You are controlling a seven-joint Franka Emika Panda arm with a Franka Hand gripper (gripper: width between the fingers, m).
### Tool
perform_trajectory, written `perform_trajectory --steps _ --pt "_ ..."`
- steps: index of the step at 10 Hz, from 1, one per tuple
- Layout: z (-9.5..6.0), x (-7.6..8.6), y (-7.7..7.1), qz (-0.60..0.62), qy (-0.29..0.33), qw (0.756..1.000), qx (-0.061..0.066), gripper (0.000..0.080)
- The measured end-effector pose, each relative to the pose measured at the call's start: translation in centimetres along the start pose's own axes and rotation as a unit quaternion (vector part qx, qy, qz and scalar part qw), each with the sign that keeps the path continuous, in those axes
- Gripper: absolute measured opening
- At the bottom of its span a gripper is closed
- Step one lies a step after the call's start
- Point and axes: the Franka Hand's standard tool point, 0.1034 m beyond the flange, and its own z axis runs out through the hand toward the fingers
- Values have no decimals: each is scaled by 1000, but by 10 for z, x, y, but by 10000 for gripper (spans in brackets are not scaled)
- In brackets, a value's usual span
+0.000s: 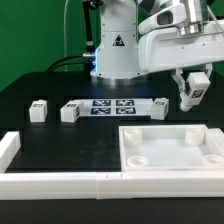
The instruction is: Assemble one leg
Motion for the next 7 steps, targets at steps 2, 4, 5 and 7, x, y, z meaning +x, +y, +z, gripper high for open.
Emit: perform_trajectory --steps 2,4,5,7 --pt "-9 27 4 -8 -12 1000 -2 290" --pt "-7 24 4 -9 -10 1000 -2 290" --pt "-7 26 4 -10 -9 1000 -2 291" --pt "1 52 8 -25 -25 999 4 291"
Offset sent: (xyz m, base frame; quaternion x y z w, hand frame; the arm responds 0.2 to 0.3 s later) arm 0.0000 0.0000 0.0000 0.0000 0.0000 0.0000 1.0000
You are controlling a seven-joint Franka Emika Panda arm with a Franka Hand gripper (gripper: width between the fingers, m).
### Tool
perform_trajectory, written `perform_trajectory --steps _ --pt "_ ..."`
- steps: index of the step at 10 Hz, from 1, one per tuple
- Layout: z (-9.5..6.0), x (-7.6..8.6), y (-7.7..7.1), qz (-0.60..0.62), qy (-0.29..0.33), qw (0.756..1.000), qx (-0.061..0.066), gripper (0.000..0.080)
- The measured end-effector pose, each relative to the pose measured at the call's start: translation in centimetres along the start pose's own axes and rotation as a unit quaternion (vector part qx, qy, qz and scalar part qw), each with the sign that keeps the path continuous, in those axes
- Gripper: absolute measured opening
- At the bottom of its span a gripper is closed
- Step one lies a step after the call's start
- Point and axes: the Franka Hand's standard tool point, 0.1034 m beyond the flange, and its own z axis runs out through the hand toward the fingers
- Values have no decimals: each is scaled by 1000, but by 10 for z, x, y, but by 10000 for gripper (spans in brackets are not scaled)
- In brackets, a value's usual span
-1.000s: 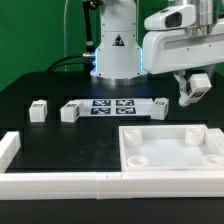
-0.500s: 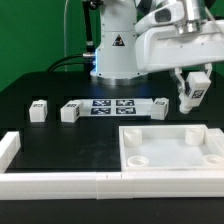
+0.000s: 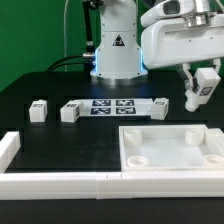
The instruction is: Assemble one leg
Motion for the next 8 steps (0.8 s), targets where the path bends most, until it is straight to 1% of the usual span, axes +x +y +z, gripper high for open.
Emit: perform_trajectory --steps 2,3,4,7,8 --pt "7 39 4 -3 -8 1000 8 291" --pt "9 51 6 -10 -5 1000 9 291" --pt "10 48 5 -10 -6 1000 9 291" --pt "13 45 5 -9 -7 1000 10 291" --pt "20 40 6 -4 -14 1000 12 291"
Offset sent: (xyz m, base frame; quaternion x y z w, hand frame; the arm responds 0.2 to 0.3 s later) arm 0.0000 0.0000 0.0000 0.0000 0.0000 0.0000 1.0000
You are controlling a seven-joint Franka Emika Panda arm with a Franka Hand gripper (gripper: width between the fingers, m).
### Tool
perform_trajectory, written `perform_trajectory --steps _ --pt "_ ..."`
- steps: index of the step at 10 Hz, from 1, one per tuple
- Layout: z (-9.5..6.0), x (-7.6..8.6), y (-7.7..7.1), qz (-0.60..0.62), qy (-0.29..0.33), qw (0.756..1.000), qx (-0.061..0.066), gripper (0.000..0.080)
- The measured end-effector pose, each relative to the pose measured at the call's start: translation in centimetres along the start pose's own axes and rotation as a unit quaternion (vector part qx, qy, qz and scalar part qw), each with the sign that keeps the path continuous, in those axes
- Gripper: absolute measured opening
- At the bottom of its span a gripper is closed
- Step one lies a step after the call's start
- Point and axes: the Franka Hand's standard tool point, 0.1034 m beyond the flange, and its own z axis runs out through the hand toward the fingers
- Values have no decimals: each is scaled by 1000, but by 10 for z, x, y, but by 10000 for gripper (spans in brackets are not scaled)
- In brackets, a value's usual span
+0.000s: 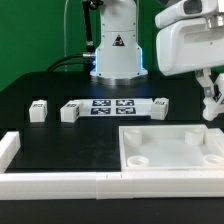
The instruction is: Assemble one leg
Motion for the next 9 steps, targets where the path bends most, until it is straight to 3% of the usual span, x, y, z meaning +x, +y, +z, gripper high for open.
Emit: perform_trajectory --steps 2,4,5,7,8,9 --pt "1 26 20 34 -8 999 2 291" --pt "3 55 24 53 -30 998 13 291" --pt "3 61 25 52 -17 998 11 291" --pt "5 58 26 51 -5 999 7 291" --pt "3 65 32 40 39 998 -5 291" --pt "10 60 41 18 66 997 -16 291"
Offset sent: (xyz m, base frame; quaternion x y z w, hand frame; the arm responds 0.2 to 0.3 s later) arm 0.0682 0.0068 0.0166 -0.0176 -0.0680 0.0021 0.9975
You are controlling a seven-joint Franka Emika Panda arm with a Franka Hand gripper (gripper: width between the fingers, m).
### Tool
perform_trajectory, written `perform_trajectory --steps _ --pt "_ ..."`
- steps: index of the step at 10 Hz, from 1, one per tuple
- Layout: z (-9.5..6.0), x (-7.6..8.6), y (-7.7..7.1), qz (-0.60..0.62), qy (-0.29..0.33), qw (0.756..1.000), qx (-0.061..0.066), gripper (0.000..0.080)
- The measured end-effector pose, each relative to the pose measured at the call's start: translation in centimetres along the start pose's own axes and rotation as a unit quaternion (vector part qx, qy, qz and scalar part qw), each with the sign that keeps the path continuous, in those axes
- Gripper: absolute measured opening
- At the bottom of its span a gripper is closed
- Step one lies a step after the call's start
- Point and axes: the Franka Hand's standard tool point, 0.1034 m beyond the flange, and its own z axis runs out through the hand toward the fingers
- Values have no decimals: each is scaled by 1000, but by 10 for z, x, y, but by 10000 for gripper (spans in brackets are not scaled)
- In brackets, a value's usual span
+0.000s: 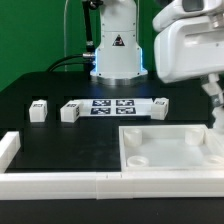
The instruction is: Assemble one leg
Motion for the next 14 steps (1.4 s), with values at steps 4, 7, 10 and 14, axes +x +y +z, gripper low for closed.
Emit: perform_trajectory --steps 4,7,10,14 --pt "12 12 22 -23 14 1000 -7 291" --pt "14 10 29 -29 87 995 -33 291" --pt "18 5 27 -29 82 996 -31 291" --pt "21 -1 21 -31 77 996 -27 291"
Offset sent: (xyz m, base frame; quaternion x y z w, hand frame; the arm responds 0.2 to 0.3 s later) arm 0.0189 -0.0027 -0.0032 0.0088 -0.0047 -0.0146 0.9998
